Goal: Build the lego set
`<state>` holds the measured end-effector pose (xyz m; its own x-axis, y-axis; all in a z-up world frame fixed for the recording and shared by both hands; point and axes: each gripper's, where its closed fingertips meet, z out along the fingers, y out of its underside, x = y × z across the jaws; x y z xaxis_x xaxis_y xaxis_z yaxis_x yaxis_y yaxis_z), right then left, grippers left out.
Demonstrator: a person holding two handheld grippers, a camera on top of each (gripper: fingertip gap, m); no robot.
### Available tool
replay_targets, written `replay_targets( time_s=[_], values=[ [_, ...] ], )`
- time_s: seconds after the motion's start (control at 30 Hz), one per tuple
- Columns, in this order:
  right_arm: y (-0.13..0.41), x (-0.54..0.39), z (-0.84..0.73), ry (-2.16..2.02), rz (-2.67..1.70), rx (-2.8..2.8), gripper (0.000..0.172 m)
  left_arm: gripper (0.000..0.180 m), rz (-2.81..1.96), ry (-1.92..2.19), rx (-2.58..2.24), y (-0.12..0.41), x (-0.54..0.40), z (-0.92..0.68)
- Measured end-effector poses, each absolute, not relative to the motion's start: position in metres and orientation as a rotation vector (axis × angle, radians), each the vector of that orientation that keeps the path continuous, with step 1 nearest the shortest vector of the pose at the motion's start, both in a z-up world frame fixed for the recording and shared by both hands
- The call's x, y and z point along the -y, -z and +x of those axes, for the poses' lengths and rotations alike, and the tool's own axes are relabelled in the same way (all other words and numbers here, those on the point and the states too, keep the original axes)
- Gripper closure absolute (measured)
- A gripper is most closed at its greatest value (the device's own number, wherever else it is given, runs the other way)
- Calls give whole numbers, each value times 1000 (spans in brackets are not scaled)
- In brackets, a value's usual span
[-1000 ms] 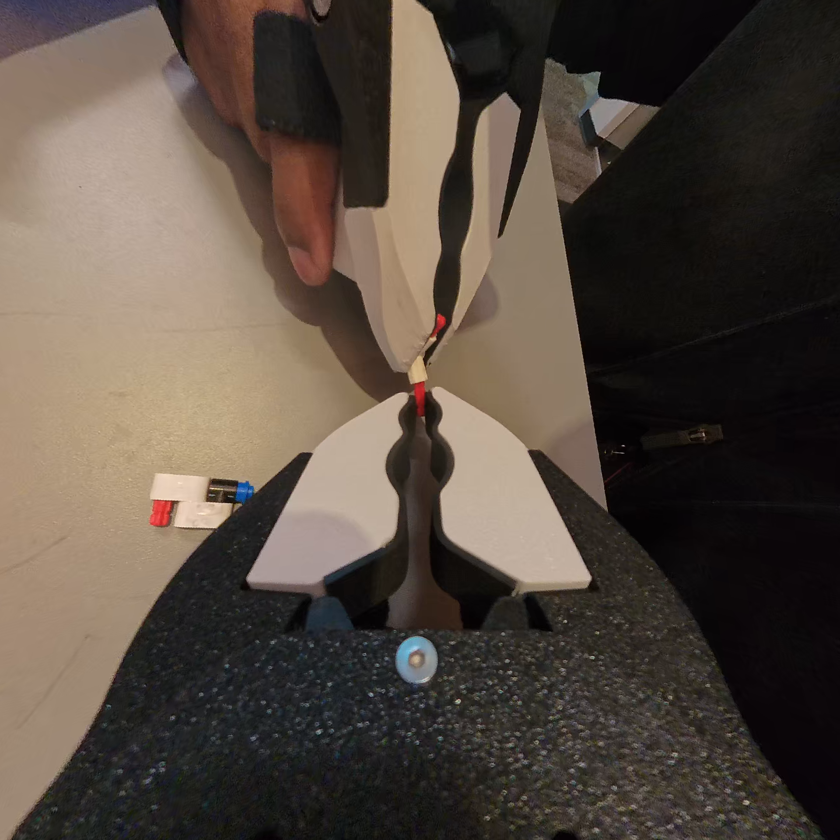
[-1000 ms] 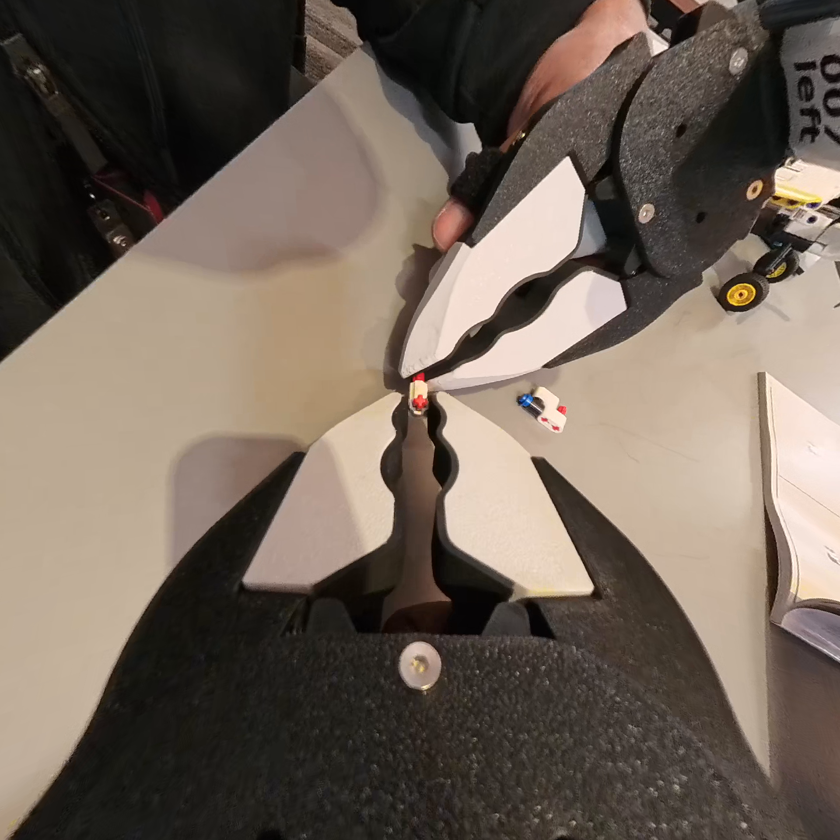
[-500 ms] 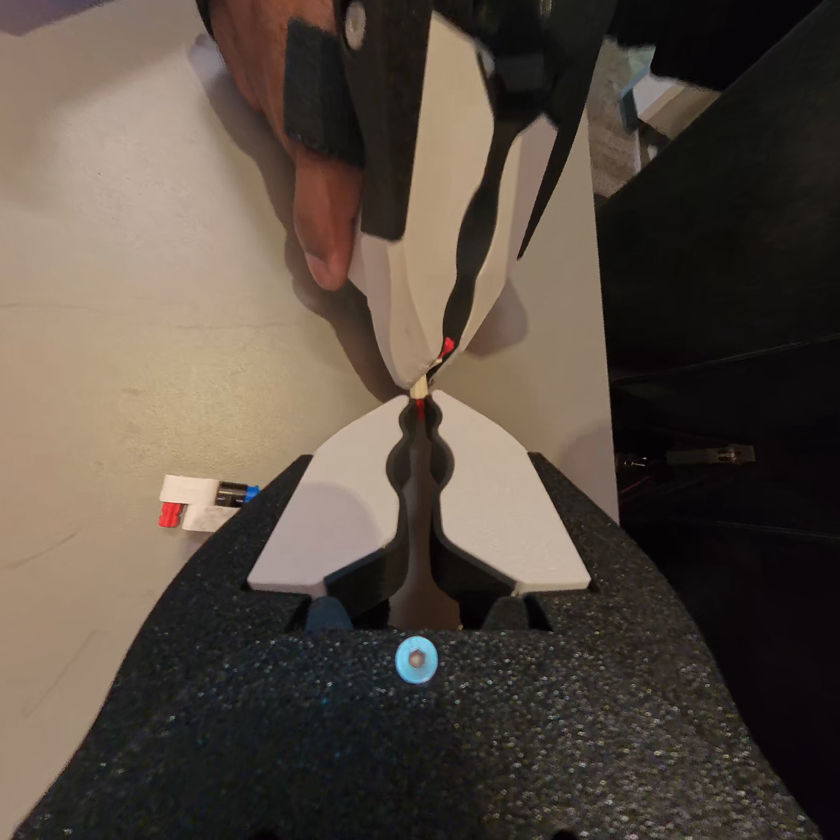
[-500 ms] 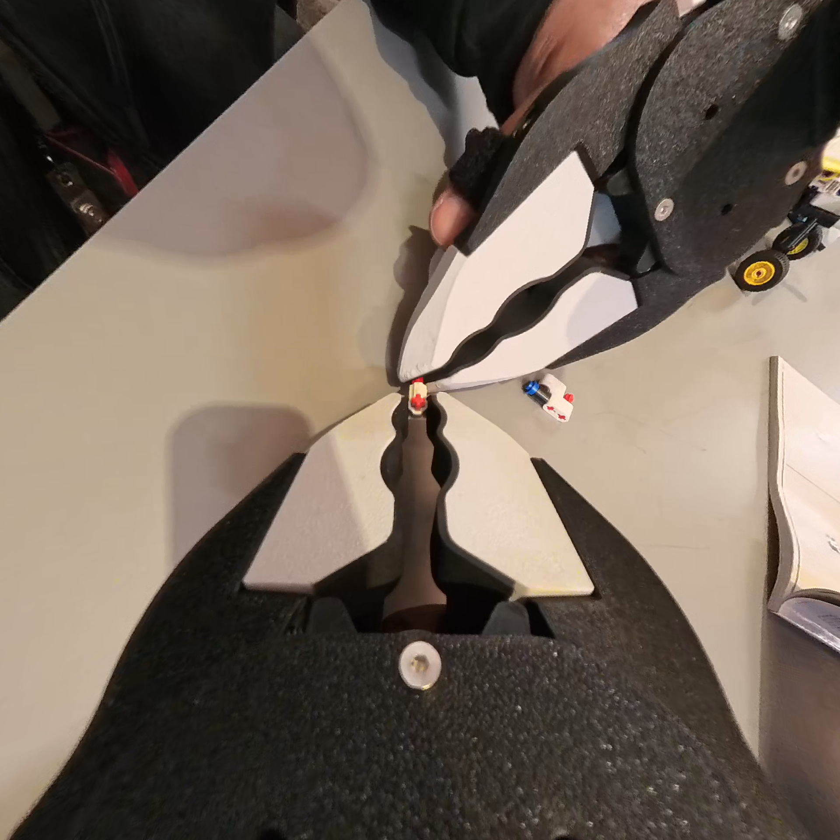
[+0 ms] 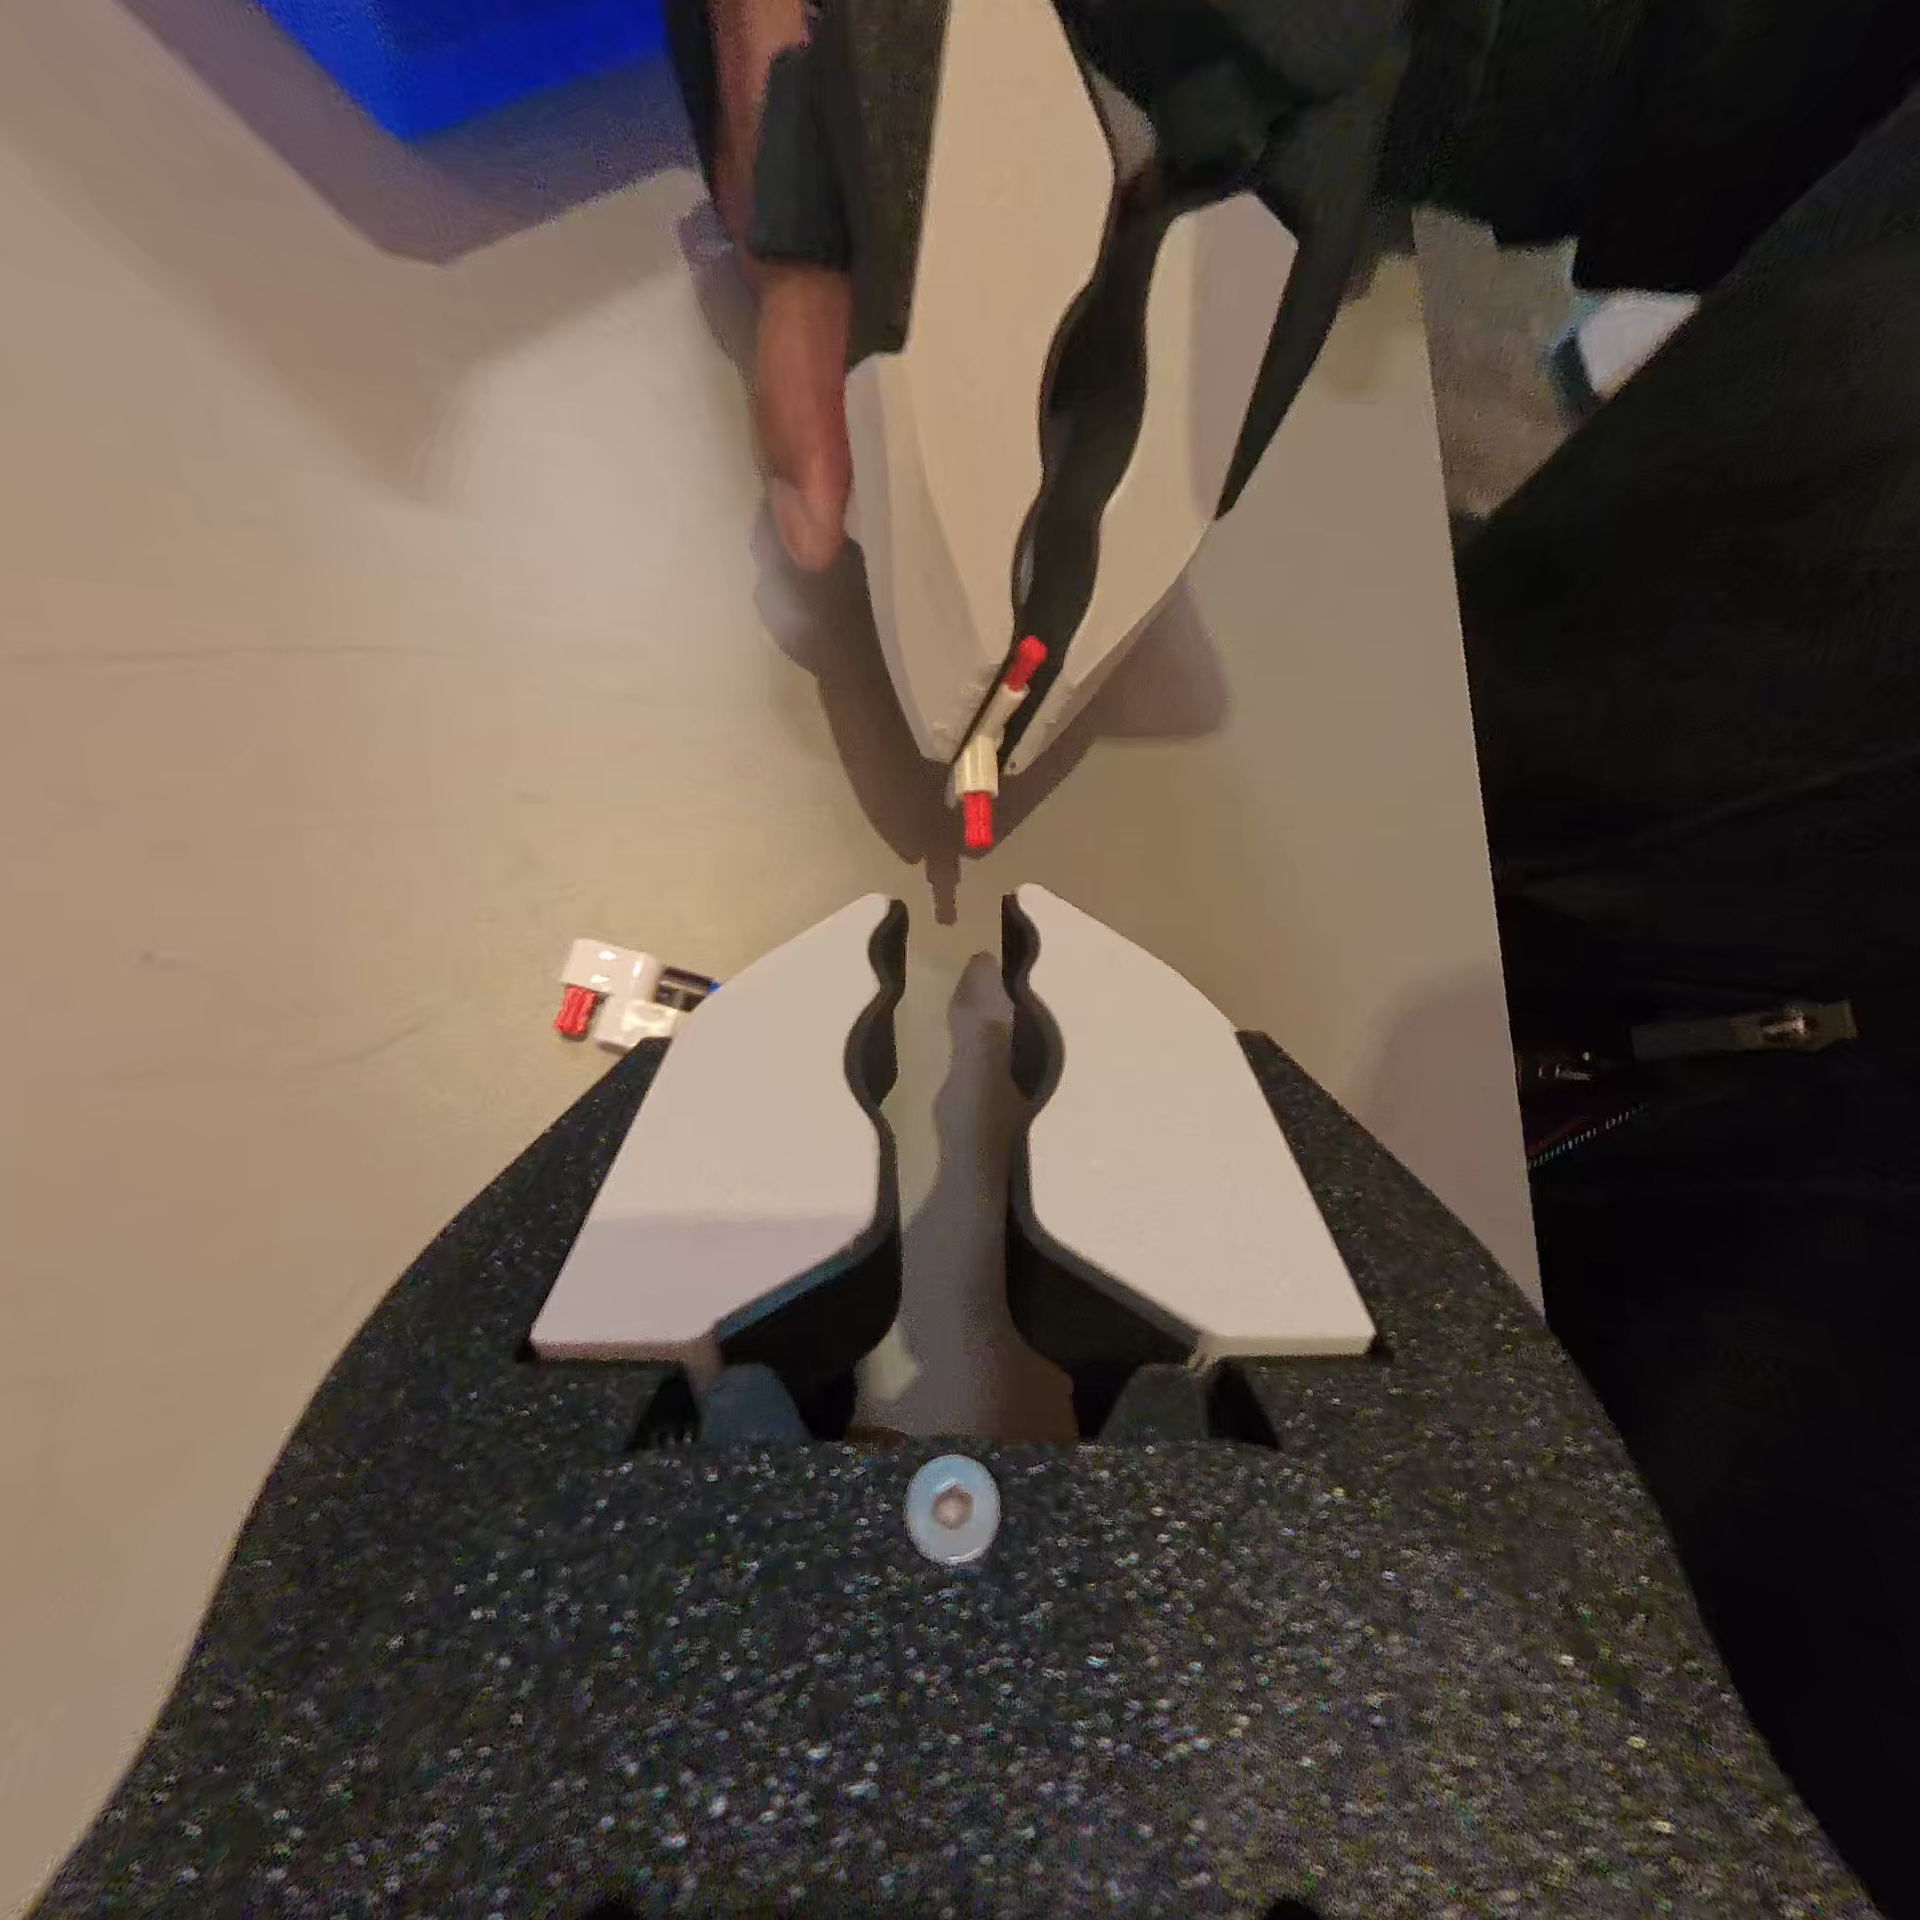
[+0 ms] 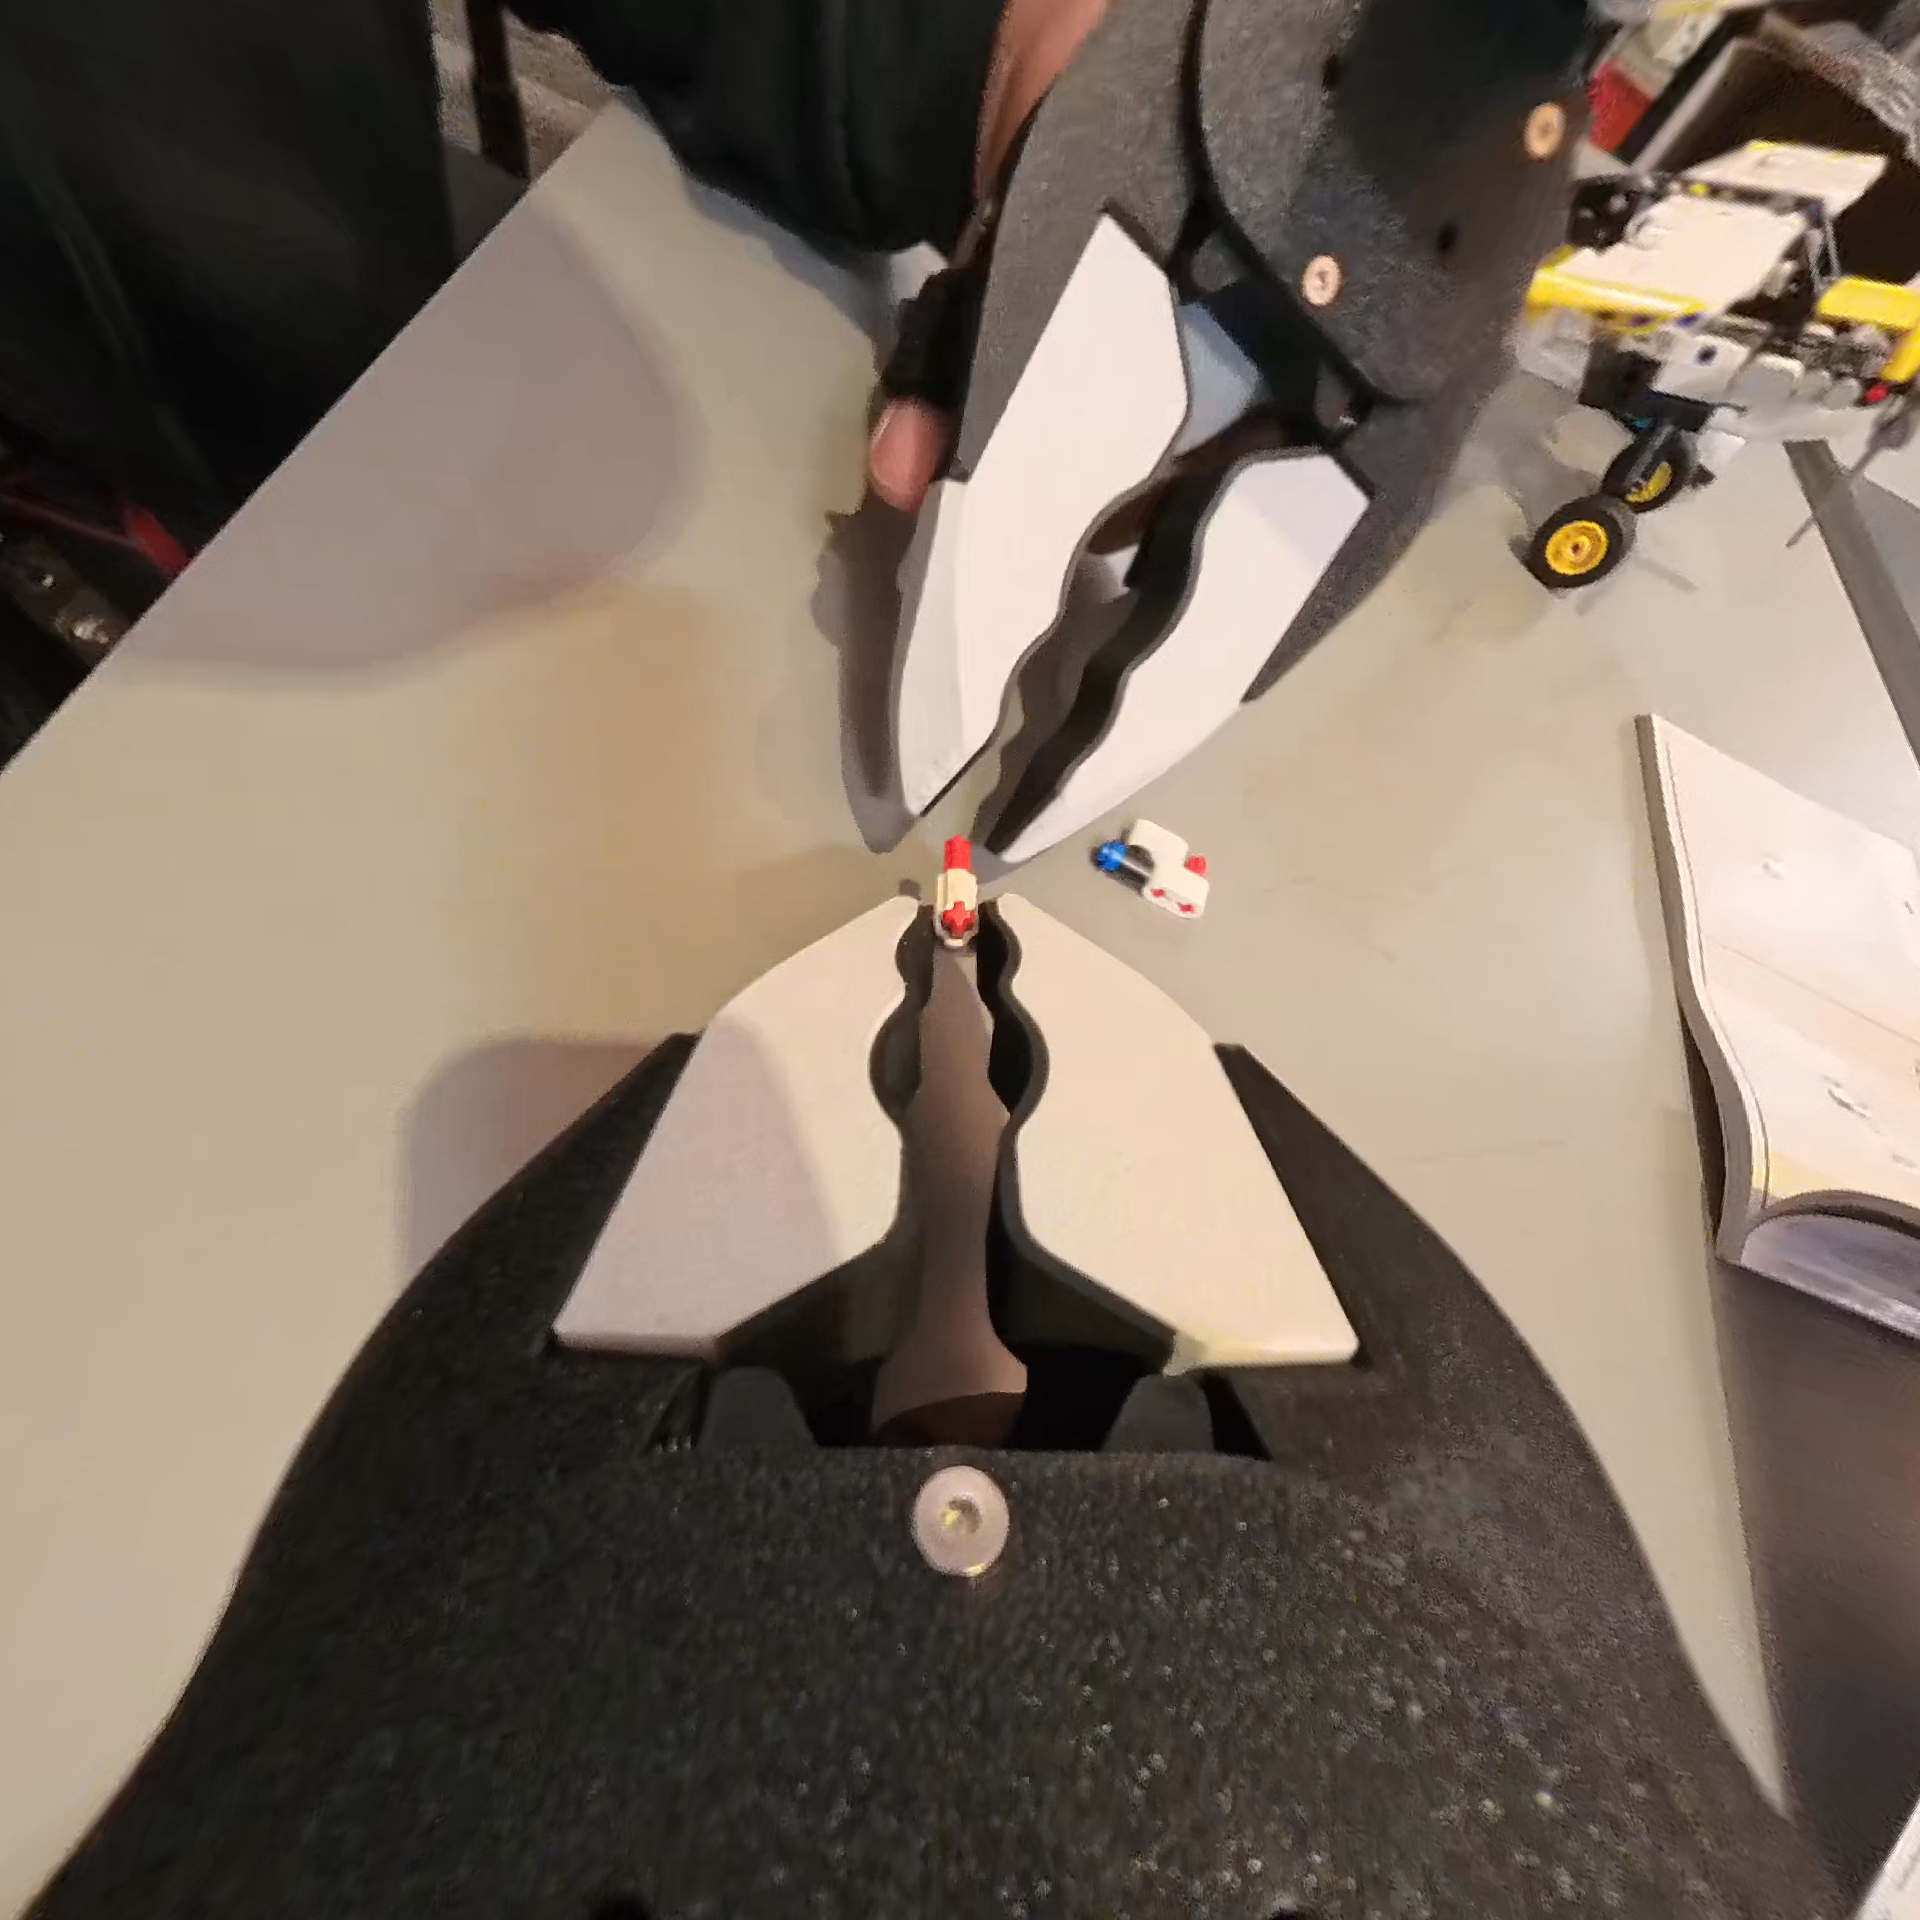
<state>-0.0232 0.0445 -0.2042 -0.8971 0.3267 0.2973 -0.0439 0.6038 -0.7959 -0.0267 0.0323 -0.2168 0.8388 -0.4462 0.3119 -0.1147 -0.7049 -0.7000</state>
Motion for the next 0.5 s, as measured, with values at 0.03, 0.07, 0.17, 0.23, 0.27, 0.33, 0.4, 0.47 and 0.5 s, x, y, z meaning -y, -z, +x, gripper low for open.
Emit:
replay_targets(
  time_s=[0.03,0.07,0.17,0.23,0.27,0.33,0.4,0.47,0.5],
  values=[
    [203,-46,-25,-1223,-248,2412,164,163,-2292,620,-371,216,-34,-29],
    [202,-47,-27,-1235,-263,2404,164,164,-2272,622,-353,215,-35,-31],
    [199,-48,-30,-1258,-306,2391,164,165,-2212,583,-343,209,-40,-33],
    [199,-49,-33,-1261,-332,2394,164,167,-2178,564,-360,204,-43,-31],
    [199,-50,-34,-1264,-345,2392,164,168,-2166,555,-371,202,-43,-30],
    [197,-51,-35,-1283,-375,2392,164,174,-2144,531,-369,200,-45,-31],
    [195,-51,-36,-1311,-399,2386,164,176,-2135,528,-352,199,-46,-33],
    [193,-52,-37,-1335,-419,2377,164,175,-2132,532,-341,199,-48,-33],
    [192,-53,-38,-1344,-427,2374,164,174,-2135,524,-341,200,-48,-33]
  ],
)
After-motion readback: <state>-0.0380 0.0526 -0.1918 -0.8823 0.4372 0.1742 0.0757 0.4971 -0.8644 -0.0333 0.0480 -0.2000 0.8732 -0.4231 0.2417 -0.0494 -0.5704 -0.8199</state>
